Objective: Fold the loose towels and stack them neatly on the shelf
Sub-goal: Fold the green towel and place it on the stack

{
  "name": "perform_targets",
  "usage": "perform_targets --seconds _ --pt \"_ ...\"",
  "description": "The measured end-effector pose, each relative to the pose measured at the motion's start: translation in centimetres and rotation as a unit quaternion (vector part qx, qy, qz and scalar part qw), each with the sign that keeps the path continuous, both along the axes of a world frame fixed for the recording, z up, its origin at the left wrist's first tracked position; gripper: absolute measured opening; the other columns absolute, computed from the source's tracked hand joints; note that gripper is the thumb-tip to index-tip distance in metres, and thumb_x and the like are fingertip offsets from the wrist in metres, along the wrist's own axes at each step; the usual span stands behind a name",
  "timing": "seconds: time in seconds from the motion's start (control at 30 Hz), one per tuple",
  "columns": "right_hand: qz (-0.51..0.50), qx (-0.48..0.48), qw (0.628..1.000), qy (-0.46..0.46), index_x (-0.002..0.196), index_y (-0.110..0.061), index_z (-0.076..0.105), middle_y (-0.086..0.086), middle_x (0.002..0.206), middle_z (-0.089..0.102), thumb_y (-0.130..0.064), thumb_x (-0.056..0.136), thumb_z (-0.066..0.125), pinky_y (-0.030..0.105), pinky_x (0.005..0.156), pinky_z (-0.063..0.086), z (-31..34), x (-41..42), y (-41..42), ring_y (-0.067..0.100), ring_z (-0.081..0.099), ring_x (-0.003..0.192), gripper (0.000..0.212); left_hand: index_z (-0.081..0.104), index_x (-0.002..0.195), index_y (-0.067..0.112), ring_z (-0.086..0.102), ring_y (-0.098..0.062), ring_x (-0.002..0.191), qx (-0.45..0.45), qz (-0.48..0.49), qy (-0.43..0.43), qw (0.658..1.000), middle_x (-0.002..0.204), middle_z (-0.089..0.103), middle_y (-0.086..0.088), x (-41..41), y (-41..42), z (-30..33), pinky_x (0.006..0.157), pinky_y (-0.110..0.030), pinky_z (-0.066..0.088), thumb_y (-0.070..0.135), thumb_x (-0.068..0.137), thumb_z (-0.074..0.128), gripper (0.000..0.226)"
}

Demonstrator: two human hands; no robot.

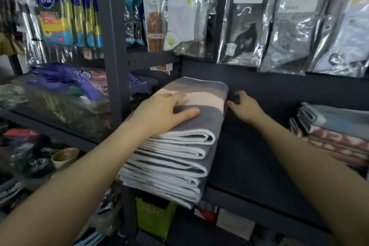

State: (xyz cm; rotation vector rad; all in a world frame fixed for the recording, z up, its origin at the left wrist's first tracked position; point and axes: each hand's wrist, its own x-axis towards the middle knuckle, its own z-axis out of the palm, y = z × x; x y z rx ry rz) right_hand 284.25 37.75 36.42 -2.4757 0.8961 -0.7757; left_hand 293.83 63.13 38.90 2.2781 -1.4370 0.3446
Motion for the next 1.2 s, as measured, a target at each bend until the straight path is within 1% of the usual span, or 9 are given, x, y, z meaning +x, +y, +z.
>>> perform_targets --seconds 0.27,0.4,0.57,0.67,0.83,0.97,1.03,1.1,1.2 --pt "0.071 -0.126 0.985 0.095 0.131 -0.012 0.043 0.011 0.128 0.05 -0.035 0.089 0.056 0.039 0.097 0.042 -1.6 -15.1 2.6 0.025 0.052 0.113 0.049 0.061 0.111 0.019 0.062 -0.018 0.08 -0.163 -0.208 -0.024 0.964 0.094 0.069 0.001 -11.6 -5.9 1.3 0.071 -0.039 0.05 0.029 0.094 0.046 0.025" --pt "-0.008 -0.214 0.959 0.184 0.119 -0.012 0.052 0.007 0.128 0.051 -0.04 0.088 0.054 0.037 0.089 0.043 -2.8 -25.4 1.2 0.029 0.05 0.114 0.041 0.064 0.102 0.017 0.061 -0.017 0.077 -0.142 -0.284 -0.005 0.948 0.088 0.067 0.001 -18.1 -9.6 -0.4 0.068 -0.04 0.051 0.026 0.092 0.051 0.019" --pt "-0.088 -0.242 0.911 0.321 0.133 -0.02 0.043 0.002 0.143 0.036 -0.069 0.078 0.049 0.037 0.103 0.03 -4.6 -37.3 -1.2 0.024 0.034 0.13 0.073 0.067 0.099 0.016 0.058 -0.014 0.079 -0.076 -0.335 0.018 0.939 0.092 0.067 0.002 -25.0 -14.0 -3.2 0.069 -0.038 0.051 0.027 0.092 0.051 0.021" --pt "-0.109 -0.191 0.932 0.289 0.134 -0.022 0.041 -0.001 0.138 0.041 -0.07 0.077 0.048 0.038 0.097 0.042 -5.0 -41.6 -2.1 0.022 0.04 0.125 0.075 0.067 0.097 0.013 0.057 -0.013 0.079 -0.041 -0.347 0.022 0.937 0.091 0.067 0.001 -28.2 -16.4 -4.7 0.071 -0.036 0.046 0.024 0.094 0.047 0.023" --pt "-0.095 -0.291 0.906 0.293 0.109 -0.013 0.051 0.007 0.111 0.053 -0.029 0.097 0.039 0.037 0.07 0.045 -6.0 -43.2 -2.4 0.026 0.053 0.103 0.024 0.061 0.107 0.017 0.058 -0.014 0.083 -0.037 -0.308 0.091 0.946 0.096 0.064 0.002 -32.3 -18.7 -7.5 0.073 -0.038 0.051 0.033 0.093 0.049 0.024" --pt "-0.095 -0.115 0.989 0.001 0.092 -0.002 0.048 0.013 0.077 0.056 -0.014 0.096 0.041 0.044 0.057 0.041 -6.3 -43.2 -1.6 0.035 0.054 0.069 0.014 0.052 0.122 0.02 0.055 -0.02 0.105 0.022 -0.198 0.263 0.944 0.12 0.059 0.0 -33.4 -20.1 -8.7 0.084 -0.033 0.044 0.055 0.093 0.032 0.05" --pt "-0.065 -0.083 0.989 -0.103 0.09 -0.004 0.047 0.0 0.06 0.047 -0.013 0.096 0.043 0.034 0.049 0.036 -6.0 -43.2 -0.6 0.021 0.049 0.053 0.012 0.056 0.122 0.021 0.058 -0.019 0.107 0.027 -0.181 0.45 0.874 0.12 0.062 -0.001 -33.7 -20.6 -8.9 0.087 -0.031 0.046 0.062 0.091 0.026 0.06" --pt "-0.022 -0.085 0.99 -0.112 0.092 -0.005 0.049 -0.009 0.055 0.042 -0.017 0.095 0.046 0.021 0.044 0.029 -5.7 -43.2 0.7 0.008 0.043 0.046 0.013 0.064 0.109 0.019 0.067 -0.017 0.085 0.006 -0.187 0.627 0.756 0.096 0.072 -0.003 -33.8 -20.8 -8.6 0.072 -0.026 0.054 0.063 0.089 0.032 0.058" --pt "0.043 -0.111 0.992 -0.05 0.083 -0.015 0.043 -0.012 0.057 0.041 -0.018 0.093 0.052 0.025 0.045 0.023 -5.9 -43.2 2.3 0.01 0.043 0.05 0.014 0.064 0.113 0.014 0.067 -0.019 0.092 -0.061 -0.243 0.725 0.642 0.1 0.072 -0.005 -33.9 -20.9 -8.5 0.078 -0.026 0.054 0.037 0.091 0.052 0.034"
